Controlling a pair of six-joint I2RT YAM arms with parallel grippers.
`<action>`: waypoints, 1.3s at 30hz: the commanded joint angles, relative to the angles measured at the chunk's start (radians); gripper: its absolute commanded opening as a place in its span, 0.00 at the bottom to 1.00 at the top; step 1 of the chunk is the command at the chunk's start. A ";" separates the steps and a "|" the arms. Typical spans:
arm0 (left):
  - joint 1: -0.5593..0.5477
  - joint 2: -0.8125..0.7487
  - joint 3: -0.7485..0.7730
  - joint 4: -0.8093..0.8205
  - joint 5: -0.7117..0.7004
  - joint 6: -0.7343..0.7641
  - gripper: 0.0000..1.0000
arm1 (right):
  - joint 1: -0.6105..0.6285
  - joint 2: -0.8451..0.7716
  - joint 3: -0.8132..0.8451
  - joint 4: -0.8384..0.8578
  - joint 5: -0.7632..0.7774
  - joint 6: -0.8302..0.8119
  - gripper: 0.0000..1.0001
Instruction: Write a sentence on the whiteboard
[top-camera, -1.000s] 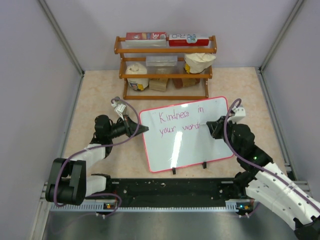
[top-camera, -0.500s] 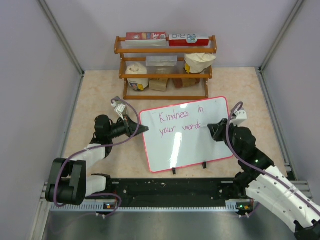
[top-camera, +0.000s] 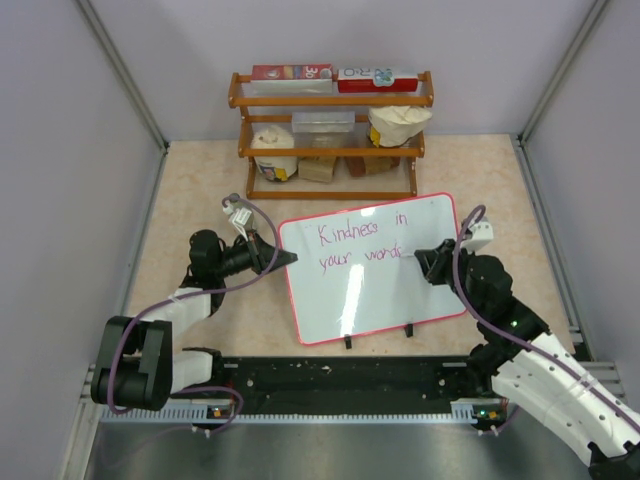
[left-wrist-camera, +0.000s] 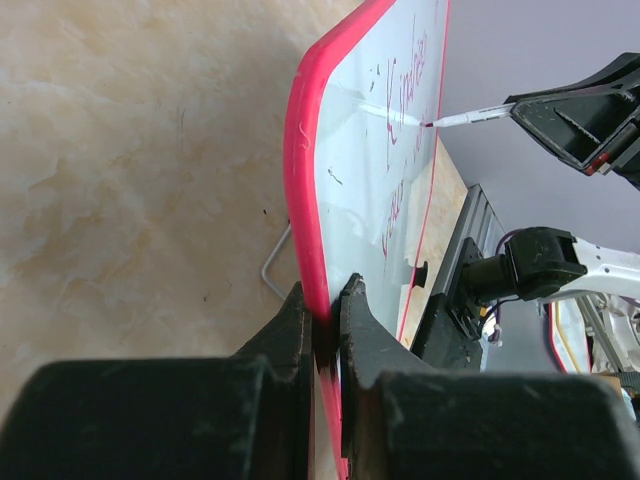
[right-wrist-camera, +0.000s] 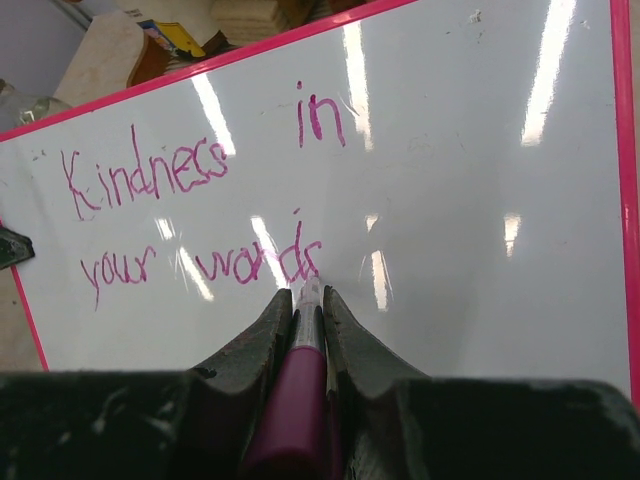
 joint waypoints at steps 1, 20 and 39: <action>-0.008 0.019 -0.021 -0.017 -0.142 0.202 0.00 | -0.011 0.003 -0.017 0.012 -0.026 0.003 0.00; -0.010 0.016 -0.021 -0.021 -0.143 0.202 0.00 | -0.011 -0.084 0.034 -0.031 -0.019 0.026 0.00; -0.010 0.004 -0.024 -0.027 -0.152 0.205 0.00 | -0.011 -0.030 0.006 -0.060 0.067 -0.005 0.00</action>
